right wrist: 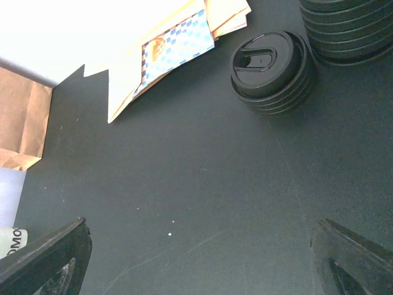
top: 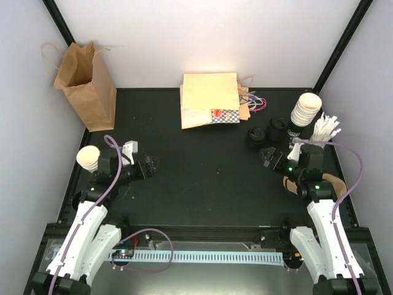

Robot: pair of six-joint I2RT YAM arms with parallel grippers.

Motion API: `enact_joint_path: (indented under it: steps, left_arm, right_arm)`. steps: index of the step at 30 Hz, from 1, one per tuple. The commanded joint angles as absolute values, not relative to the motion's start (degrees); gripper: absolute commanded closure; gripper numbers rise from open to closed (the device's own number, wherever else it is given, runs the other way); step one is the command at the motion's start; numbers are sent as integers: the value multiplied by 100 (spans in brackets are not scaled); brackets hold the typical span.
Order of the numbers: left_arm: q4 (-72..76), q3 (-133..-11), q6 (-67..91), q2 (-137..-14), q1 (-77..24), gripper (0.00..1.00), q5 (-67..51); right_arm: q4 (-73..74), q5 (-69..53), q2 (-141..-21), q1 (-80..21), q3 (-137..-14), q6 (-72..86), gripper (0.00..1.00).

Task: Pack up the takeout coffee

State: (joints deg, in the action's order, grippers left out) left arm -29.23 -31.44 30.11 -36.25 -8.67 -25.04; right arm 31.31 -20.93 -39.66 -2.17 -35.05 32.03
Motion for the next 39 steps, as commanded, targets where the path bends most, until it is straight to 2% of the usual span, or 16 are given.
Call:
enact_joint_path:
  steps: [1, 8, 16, 21, 23, 33, 39]
  left_arm:
    - [-3130, -3383, 2820, -3809, -879, 1, -2544]
    - [-3136, -3430, 2675, -3911, -879, 1, -2606]
    - [-2718, -3298, 2766, -4135, -881, 1, -2624]
    - [-2741, -3476, 2712, -4466, -883, 1, -2854]
    - [-2759, -3489, 2693, -4545, -880, 1, -2853]
    - [-2691, -3415, 2667, -4513, -879, 1, -2874]
    - [-2663, -3383, 2583, -4377, -881, 1, -2858]
  right_arm:
    - [3061, -1977, -3959, -219, -3601, 3161, 0]
    - [3177, -1493, -4221, -219, -3782, 3151, 0]
    - [1986, -2259, -4815, -220, -3679, 3819, 0]
    - [1191, -3043, -5957, -286, -4063, 4325, 0]
    - [1042, -3201, -6493, -407, -4408, 4342, 4]
    - [592, -3285, -8541, -649, -6001, 4640, 5]
    - [-180, -3690, -9440, -650, -6282, 5161, 10]
